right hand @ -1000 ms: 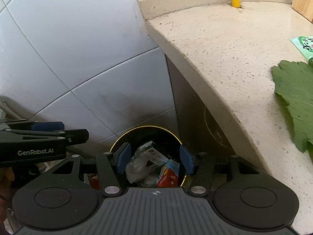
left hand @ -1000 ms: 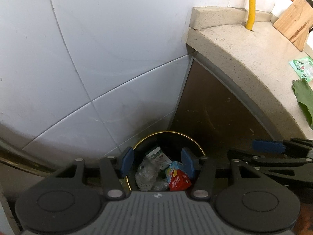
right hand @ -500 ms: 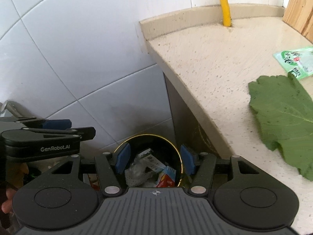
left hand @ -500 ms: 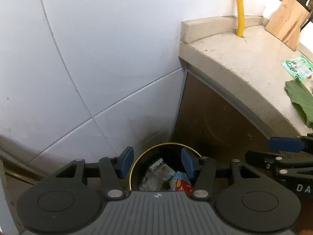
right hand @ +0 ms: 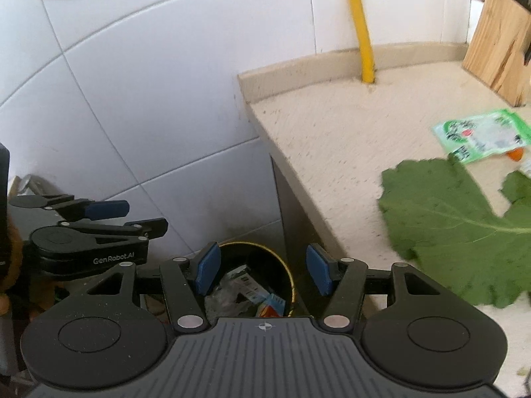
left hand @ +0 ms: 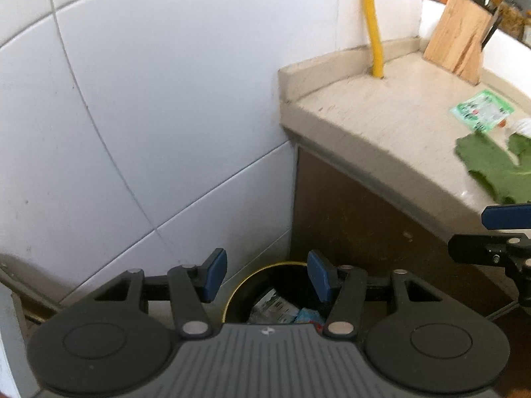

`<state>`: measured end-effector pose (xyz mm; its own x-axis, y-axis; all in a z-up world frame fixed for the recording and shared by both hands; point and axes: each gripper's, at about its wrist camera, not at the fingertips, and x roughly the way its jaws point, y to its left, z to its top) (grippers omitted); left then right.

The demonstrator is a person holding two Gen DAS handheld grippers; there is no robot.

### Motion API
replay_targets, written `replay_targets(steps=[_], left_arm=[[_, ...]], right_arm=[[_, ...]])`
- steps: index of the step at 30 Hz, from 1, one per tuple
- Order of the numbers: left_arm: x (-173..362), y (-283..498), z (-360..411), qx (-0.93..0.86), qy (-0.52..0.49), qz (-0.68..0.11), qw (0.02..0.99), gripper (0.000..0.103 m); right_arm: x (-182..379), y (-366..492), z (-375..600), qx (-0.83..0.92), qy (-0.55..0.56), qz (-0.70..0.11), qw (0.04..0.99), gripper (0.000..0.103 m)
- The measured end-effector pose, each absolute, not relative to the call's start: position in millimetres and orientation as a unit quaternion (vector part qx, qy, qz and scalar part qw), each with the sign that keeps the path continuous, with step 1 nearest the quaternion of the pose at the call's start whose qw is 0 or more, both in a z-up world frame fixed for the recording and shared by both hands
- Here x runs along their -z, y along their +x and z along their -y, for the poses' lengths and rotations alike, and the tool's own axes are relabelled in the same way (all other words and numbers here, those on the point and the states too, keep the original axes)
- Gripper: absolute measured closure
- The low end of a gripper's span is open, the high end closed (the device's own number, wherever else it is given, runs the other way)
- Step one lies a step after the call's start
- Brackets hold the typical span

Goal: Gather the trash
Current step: 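Move both tools back up to the vegetable pile on the counter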

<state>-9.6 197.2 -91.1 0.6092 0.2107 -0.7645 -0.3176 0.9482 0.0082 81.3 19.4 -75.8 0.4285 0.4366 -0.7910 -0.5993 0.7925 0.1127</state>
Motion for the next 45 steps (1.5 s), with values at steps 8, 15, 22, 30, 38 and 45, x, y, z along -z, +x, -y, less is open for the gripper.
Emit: replay_targets(steps=[8,15,22,30,38,45], left_arm=[[76.1,-14.4,-179.4,-0.128,-0.051,-0.387,0.912,0.054],[70.0,-14.1,-165.9,-0.111,-0.050,-0.375,0.919,0.053],[63.4,-13.1,-148.4,-0.089,-0.043,-0.363,0.927,0.053],[59.3,-7.2,-131.9,-0.072,-0.039,-0.356,0.931,0.053],[54.1,3.5,-110.4,-0.050,-0.035,-0.353,0.934,0.053],[48.9,15.5,-88.8,-0.030,-0.023,-0.352,0.935,0.053]], right_arm=[[53.3,68.1,0.1,-0.309,-0.100,-0.411,0.852,0.036],[40.3,63.7,17.8,-0.306,-0.091,-0.398,0.860,0.036],[31.1,62.4,40.8,-0.290,-0.081,-0.385,0.873,0.035],[33.7,67.6,70.8,-0.260,-0.067,-0.387,0.882,0.035],[33.2,73.2,94.4,-0.240,-0.049,-0.385,0.890,0.035],[34.8,78.6,111.2,-0.226,-0.035,-0.386,0.894,0.035]])
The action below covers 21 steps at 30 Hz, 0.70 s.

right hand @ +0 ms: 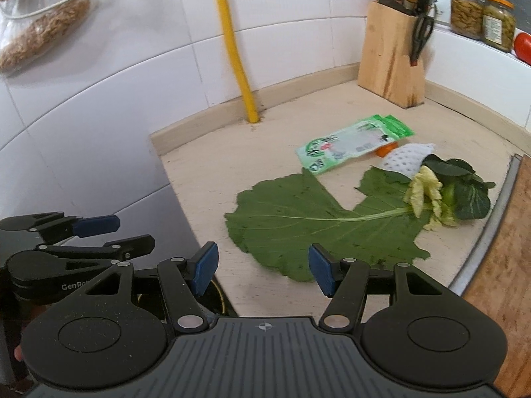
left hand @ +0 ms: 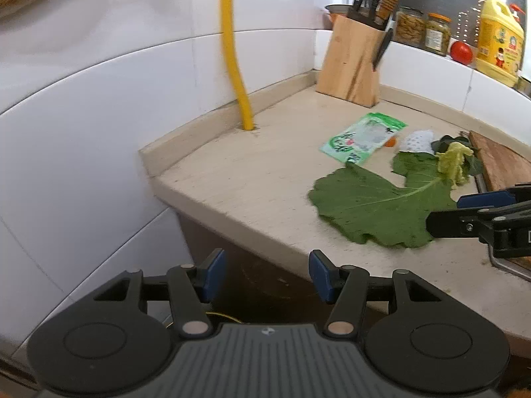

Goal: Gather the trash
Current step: 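Move both tools back up to the vegetable pile on the counter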

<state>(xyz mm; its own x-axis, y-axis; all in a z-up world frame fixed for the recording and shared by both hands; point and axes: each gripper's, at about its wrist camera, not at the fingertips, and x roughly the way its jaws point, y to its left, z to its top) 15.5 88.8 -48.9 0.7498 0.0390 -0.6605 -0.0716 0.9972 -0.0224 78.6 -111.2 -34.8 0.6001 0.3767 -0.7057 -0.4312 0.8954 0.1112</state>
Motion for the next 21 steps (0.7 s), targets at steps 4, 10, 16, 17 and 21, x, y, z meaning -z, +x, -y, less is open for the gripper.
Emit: replay_targets(steps=[4,10,16,17,21], left_arm=[[47.8,22.2,-77.0,-0.020,-0.016,-0.354,0.935,0.053],[47.7,31.4,-61.6,-0.008,-0.009,-0.358,0.934,0.053],[48.0,42.5,-43.4,0.005,-0.001,-0.362,0.932,0.053],[48.1,44.4,-39.8,0.007,0.001,-0.363,0.932,0.053],[48.0,52.9,-27.5,0.017,0.007,-0.366,0.930,0.053]], right_arm=[[33.7,81.4,121.3,-0.220,-0.029,-0.385,0.896,0.035],[33.7,87.6,137.4,-0.209,-0.020,-0.385,0.899,0.035],[36.0,94.6,152.8,-0.198,-0.011,-0.389,0.900,0.035],[36.4,95.8,155.3,-0.197,-0.010,-0.390,0.900,0.035],[37.9,100.7,167.3,-0.191,-0.005,-0.392,0.900,0.035]])
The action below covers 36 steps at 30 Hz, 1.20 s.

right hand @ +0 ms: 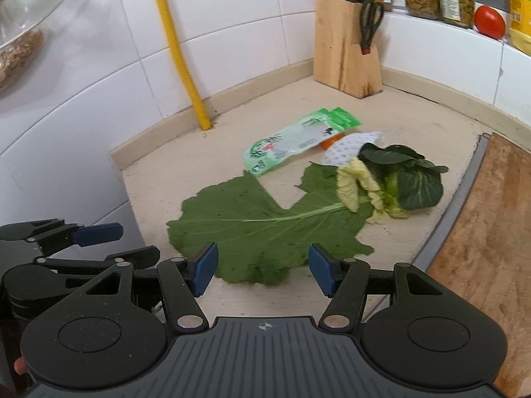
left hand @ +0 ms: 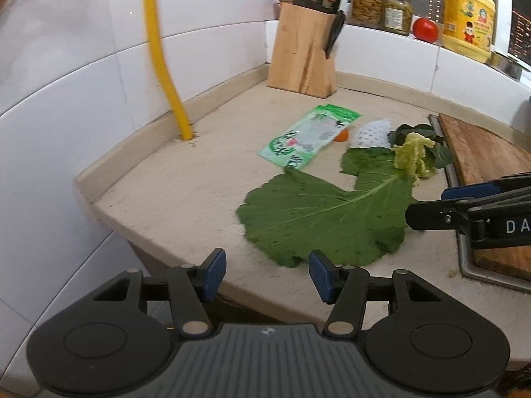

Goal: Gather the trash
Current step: 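Move both tools back up to the vegetable pile on the counter, then grasp the pale cabbage leaves with the left tool while the right tool grasps the bok choy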

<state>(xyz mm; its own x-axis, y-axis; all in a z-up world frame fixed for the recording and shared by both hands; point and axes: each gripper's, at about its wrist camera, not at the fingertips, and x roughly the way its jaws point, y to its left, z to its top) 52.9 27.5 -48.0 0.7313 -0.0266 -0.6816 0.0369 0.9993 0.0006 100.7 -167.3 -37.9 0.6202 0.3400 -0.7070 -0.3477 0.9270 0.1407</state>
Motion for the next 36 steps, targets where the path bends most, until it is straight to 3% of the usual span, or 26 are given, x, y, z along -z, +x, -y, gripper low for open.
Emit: replay_targets(steps=[36], left_arm=[[33.1,155.5,92.5,0.148,0.013,-0.365,0.919,0.053]], right_arm=[[34.4,194.3,282.7,-0.100,0.036,-0.382,0.918,0.034]])
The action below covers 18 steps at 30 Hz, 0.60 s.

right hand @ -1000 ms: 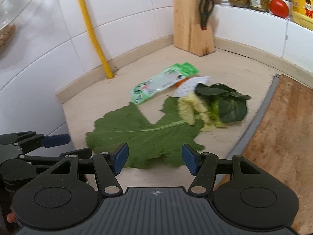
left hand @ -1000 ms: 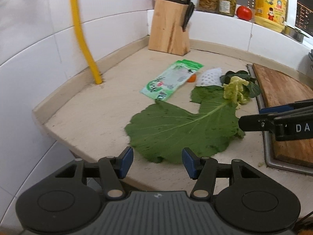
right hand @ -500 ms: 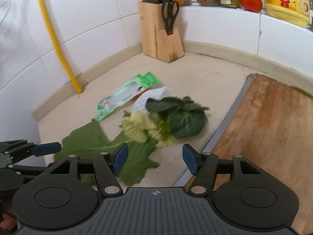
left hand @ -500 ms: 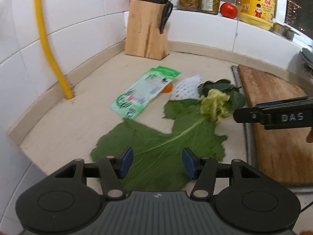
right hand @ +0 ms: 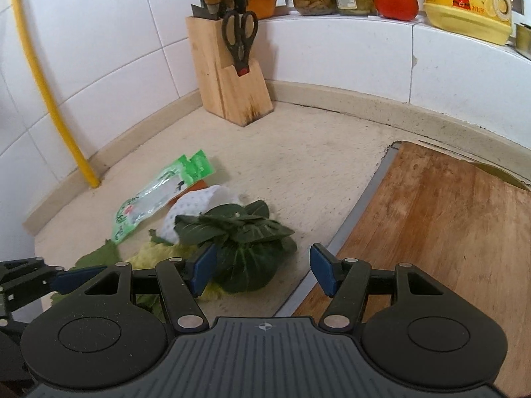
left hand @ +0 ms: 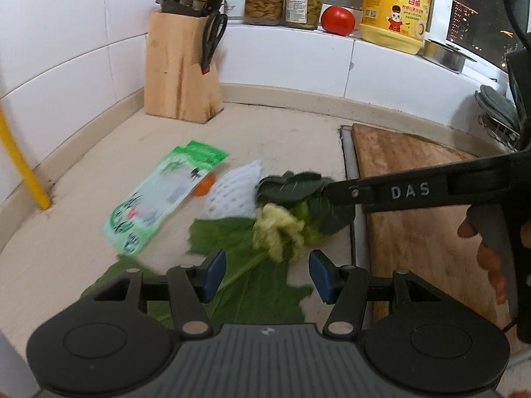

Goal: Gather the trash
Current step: 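Grasp the pale cabbage leaves with the left tool while the right tool grasps the bok choy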

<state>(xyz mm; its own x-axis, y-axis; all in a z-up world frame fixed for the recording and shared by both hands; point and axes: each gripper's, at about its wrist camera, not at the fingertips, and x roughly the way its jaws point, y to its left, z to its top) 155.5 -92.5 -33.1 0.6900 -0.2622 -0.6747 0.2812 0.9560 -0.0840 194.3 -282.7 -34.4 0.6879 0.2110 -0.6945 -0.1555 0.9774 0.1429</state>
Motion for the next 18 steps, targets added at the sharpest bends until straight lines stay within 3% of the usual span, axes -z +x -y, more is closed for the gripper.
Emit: replay_targets(steps=[10,13,15,16,18], left_arm=[[37.9,185.5,109.7,0.135,0.008,-0.357,0.924,0.056],[43.0,187.0,110.4,0.133,0.005,-0.370,0.920,0.071],[46.5,187.2,109.4,0.132,0.002,-0.381,0.915,0.081],[48.2,187.1,108.4,0.135,0.000,-0.386,0.912,0.089],[49.3,185.6,104.7,0.136,-0.008,-0.393,0.909,0.093]], right_arm=[[49.2,229.6,281.2,-0.153,0.037,-0.399,0.903,0.029],[58.2,237.1,282.7,-0.164,0.050,-0.415,0.893,0.033],[61.2,238.1,286.5,-0.180,0.073,-0.421,0.886,0.049],[61.4,238.2,288.5,-0.189,0.089,-0.424,0.881,0.052],[60.5,237.8,290.2,-0.189,0.100,-0.426,0.879,0.057]])
